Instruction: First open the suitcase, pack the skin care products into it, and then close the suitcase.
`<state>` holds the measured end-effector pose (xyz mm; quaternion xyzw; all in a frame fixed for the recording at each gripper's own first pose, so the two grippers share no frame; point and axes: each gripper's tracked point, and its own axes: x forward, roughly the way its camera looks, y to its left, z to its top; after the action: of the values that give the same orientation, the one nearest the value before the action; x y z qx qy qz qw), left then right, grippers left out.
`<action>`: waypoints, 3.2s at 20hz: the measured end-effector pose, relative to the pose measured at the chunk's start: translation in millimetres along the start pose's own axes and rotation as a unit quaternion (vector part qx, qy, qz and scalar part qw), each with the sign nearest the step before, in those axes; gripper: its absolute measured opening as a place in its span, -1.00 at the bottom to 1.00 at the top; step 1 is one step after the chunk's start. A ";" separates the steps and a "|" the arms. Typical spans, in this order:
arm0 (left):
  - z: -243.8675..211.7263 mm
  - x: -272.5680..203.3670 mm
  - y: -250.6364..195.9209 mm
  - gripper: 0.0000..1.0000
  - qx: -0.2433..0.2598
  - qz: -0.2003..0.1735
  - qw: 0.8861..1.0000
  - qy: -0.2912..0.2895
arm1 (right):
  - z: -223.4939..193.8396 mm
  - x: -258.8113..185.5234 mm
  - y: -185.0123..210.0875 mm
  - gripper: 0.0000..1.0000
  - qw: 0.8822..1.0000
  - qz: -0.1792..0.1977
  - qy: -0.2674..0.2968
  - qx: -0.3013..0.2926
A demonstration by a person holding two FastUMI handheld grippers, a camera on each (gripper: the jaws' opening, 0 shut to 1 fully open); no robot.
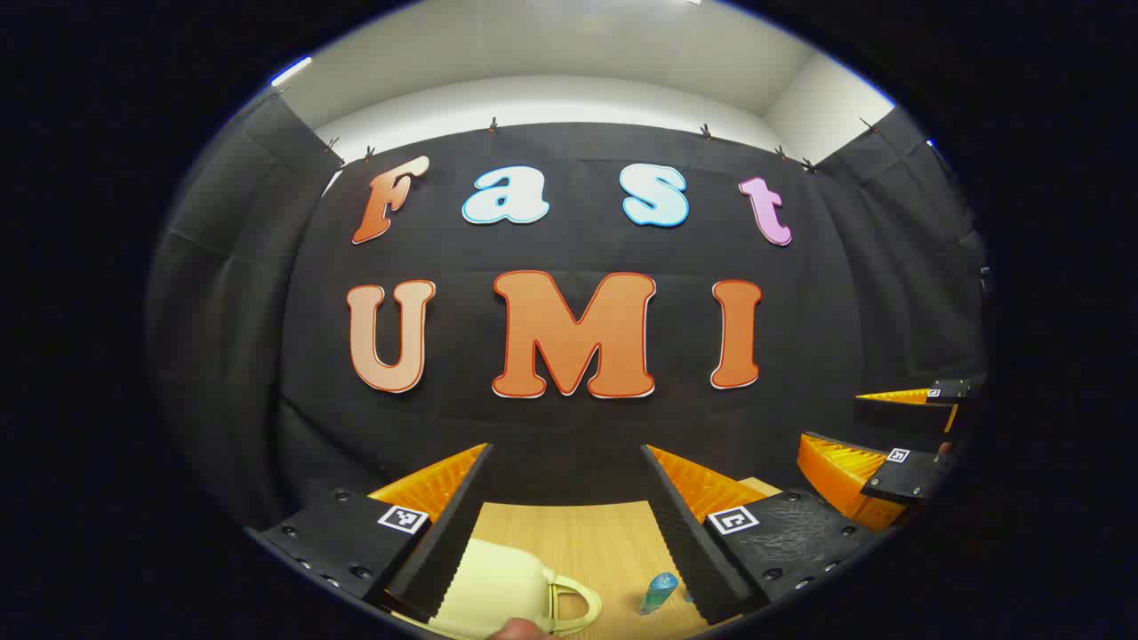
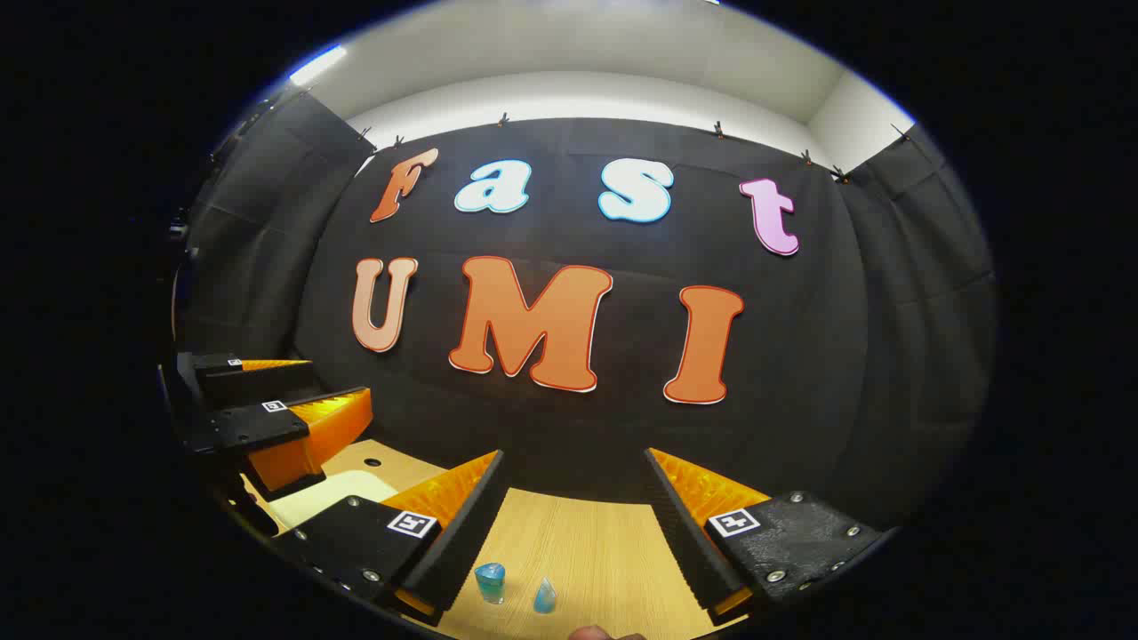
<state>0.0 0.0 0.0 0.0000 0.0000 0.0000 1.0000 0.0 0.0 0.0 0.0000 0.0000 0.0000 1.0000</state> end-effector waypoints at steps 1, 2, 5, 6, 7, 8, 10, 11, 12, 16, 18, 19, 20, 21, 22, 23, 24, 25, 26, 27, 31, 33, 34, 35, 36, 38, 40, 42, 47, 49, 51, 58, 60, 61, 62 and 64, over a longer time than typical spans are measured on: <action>-2.8 -0.3 1.8 0.96 0.012 0.010 1.000 0.002 | -1.3 0.0 -0.6 0.90 1.000 0.002 0.000 0.001; -2.3 -0.4 1.3 0.96 0.020 0.015 1.000 0.001 | -3.3 0.7 -1.7 0.91 1.000 0.005 0.001 0.002; -4.1 -1.2 -5.5 0.96 0.026 0.017 1.000 0.000 | -8.3 5.2 -4.8 0.91 1.000 0.012 0.006 0.003; -3.7 -0.1 -6.9 0.96 0.025 0.017 1.000 0.000 | -7.2 6.3 -6.5 0.91 1.000 0.014 0.005 0.004; -4.5 0.3 -6.7 0.96 0.025 0.020 0.999 -0.001 | -7.5 8.6 -7.0 0.91 1.000 0.015 0.004 0.005; -2.3 0.8 -5.9 0.96 0.026 0.022 0.999 -0.003 | -7.6 10.6 -8.0 0.90 1.000 0.015 0.004 0.005; -1.0 2.1 -6.7 0.96 0.024 0.023 0.999 -0.004 | -6.6 12.2 -9.8 0.90 1.000 0.016 0.002 0.008; -1.1 2.0 -6.4 0.96 0.021 0.023 1.000 -0.004 | -7.9 12.6 -10.6 0.90 1.000 0.016 0.003 0.010; -1.4 3.0 -6.8 0.96 0.017 0.022 1.000 -0.004 | -8.4 13.1 -10.3 0.91 1.000 0.016 0.003 0.010; -12.1 8.0 -6.9 0.96 0.033 0.018 0.999 0.003 | -12.8 13.9 -7.7 0.91 1.000 0.019 0.007 0.006; -22.6 10.1 -8.9 0.96 0.040 0.012 0.999 0.016 | -15.2 14.2 -12.0 0.91 1.000 0.015 0.010 0.007; -29.8 9.7 -10.6 0.96 0.045 0.008 0.999 0.023 | -15.4 14.5 -13.6 0.91 1.000 0.015 0.010 0.007; -35.8 9.9 -12.6 0.97 0.050 0.005 0.998 0.029 | -14.6 15.9 -16.1 0.90 1.000 0.011 0.008 0.007; -43.3 9.3 -14.5 0.98 0.058 0.001 0.998 0.036 | -14.0 17.4 -20.6 0.90 1.000 0.008 0.007 0.006; -50.1 9.0 -15.5 0.96 0.068 -0.002 0.997 0.041 | -15.0 19.3 -25.0 0.91 1.000 0.003 0.008 0.007; -56.7 8.9 -17.6 0.96 0.080 -0.006 0.996 0.048 | -15.5 20.1 -28.5 0.91 1.000 0.000 0.008 0.008; -65.2 8.6 -19.4 0.96 0.090 -0.010 0.994 0.055 | -15.2 21.5 -33.1 0.91 1.000 -0.005 0.008 0.007; -76.1 8.0 -22.6 0.96 0.098 -0.016 0.993 0.064 | -15.5 22.0 -38.4 0.91 1.000 -0.010 0.007 0.003; -88.0 7.8 -24.7 0.96 0.101 -0.021 0.992 0.074 | -15.7 22.8 -42.9 0.91 1.000 -0.014 0.006 0.001; -103.2 8.9 -25.7 0.95 0.109 -0.026 0.990 0.090 | -15.7 24.3 -46.6 0.91 1.000 -0.016 0.005 0.001; -162.0 8.2 -28.4 0.95 0.153 -0.042 0.977 0.143 | -18.9 27.4 -56.1 0.91 1.000 -0.022 0.007 0.003; -191.7 8.1 -27.0 0.95 0.181 -0.047 0.967 0.170 | -19.6 28.4 -59.6 0.91 1.000 -0.024 0.007 -0.003; -203.4 7.3 -24.5 0.95 0.201 -0.047 0.962 0.180 | -20.8 28.4 -62.2 0.91 1.000 -0.026 0.007 -0.005; -214.4 7.3 -24.0 0.96 0.219 -0.052 0.956 0.189 | -21.5 27.8 -63.6 0.91 1.000 -0.026 0.008 -0.006; -224.6 6.8 -23.0 0.95 0.241 -0.054 0.949 0.195 | -22.6 27.1 -65.5 0.91 1.000 -0.027 0.009 -0.008; -242.5 3.4 -23.9 0.96 0.277 -0.066 0.936 0.207 | -24.4 27.9 -68.2 0.91 1.000 -0.027 0.011 -0.011; -260.5 -1.7 -25.2 0.95 0.306 -0.083 0.922 0.220 | -27.2 27.3 -73.9 0.91 0.999 -0.029 0.013 -0.013; -282.5 -6.8 -22.9 0.94 0.325 -0.095 0.909 0.243 | -29.5 28.6 -76.3 0.91 0.999 -0.031 0.015 -0.010; -315.5 -16.8 -16.1 0.85 0.391 -0.113 0.872 0.271 | -35.7 28.7 -86.4 0.91 0.999 -0.035 0.018 0.001; -318.9 -17.8 -18.2 0.80 0.432 -0.125 0.852 0.269 | -38.5 29.6 -87.9 0.91 0.999 -0.035 0.019 0.003; -324.3 -18.5 -23.8 0.58 0.488 -0.139 0.822 0.257 | -42.1 28.8 -90.7 0.91 0.999 -0.035 0.021 0.004; -348.6 3.4 -19.1 -0.46 0.581 -0.142 0.760 0.254 | -51.1 23.9 -104.6 0.91 0.999 -0.039 0.023 0.012; -346.1 2.8 -24.7 -0.81 0.561 -0.137 0.774 0.259 | -53.7 22.8 -109.7 0.91 0.999 -0.042 0.024 0.014; -339.3 -5.0 -22.3 -0.89 0.542 -0.132 0.787 0.264 | -55.5 22.6 -111.9 0.91 0.999 -0.041 0.026 0.014; -333.5 -4.5 -22.0 -0.89 0.517 -0.125 0.804 0.268 | -57.7 21.2 -114.4 0.90 0.999 -0.041 0.026 0.014; -314.7 -2.9 -17.4 -0.89 0.473 -0.099 0.834 0.265 | -62.5 21.7 -115.0 0.90 0.999 -0.035 0.030 0.013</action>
<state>-2.9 -17.4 -314.7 0.4734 0.2648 -0.0986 0.8343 21.7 -115.0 -62.5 0.0128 0.0303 -0.0354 0.9988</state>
